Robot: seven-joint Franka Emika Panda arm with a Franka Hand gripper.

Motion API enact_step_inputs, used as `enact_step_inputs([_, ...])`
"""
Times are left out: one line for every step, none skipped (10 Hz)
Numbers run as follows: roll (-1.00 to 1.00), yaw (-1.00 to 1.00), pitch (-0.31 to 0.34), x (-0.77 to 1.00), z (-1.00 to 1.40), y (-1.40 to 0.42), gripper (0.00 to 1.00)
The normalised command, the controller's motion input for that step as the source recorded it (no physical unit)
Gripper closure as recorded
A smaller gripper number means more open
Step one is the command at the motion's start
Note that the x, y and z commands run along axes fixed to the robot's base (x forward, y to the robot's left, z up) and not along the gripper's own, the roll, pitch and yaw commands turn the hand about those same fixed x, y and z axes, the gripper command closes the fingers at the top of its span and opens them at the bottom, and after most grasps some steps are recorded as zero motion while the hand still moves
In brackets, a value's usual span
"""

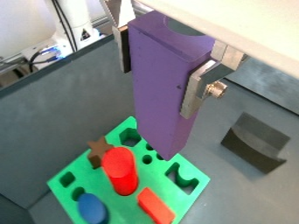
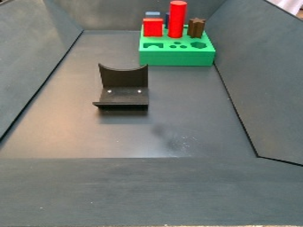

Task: Pick up the arch object. Move up. Rotate the arch object. Move to above the board. Insert the arch object.
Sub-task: Insert the arch object.

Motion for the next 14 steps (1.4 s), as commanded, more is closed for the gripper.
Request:
enact_step_inputs([0.04,0.29,-0.156,0.28,-0.84,0.31,1.00])
enact_step_inputs([0.00,0.21,-0.104,0.28,-0.98,0.27,1.00])
enact_step_inputs([0.01,0.00,-0.060,0.25,-1.00,0.24,1.00])
enact_step_inputs([0.00,-0.04,-0.060,0.09,-1.00,0.23,1.00])
enact_step_inputs([0.00,-0.12,-0.074,0.05,-1.00,0.20,1.00])
enact_step_inputs([-0.06,-0.10,-0.071,0.00,-0.97,0.13,1.00])
enact_step_inputs([-0.08,-0.10,-0.077,0.00,-0.94,0.10,1.00])
enact_step_inputs([-0.09,-0.13,-0.117,0.04,-0.80,0.00,1.00])
enact_step_inputs([-0.08,0.00,-0.091,0.19,-0.36,-0.04,1.00])
enact_step_inputs([-0.02,0.01,-0.086,0.09,-0.27,-0.11,1.00])
enact_step_inputs([0.00,0.04,-0.103,0.03,-0.32,-0.02,1.00])
enact_step_inputs([0.00,0.00,-0.054,0.01,-0.28,0.00,1.00])
enact_step_inputs([0.00,0.00,-0.004,0.00,-0.12,0.00,1.00])
enact_step_inputs([0.00,0.00,0.000,0.10,-0.11,-0.09,1.00])
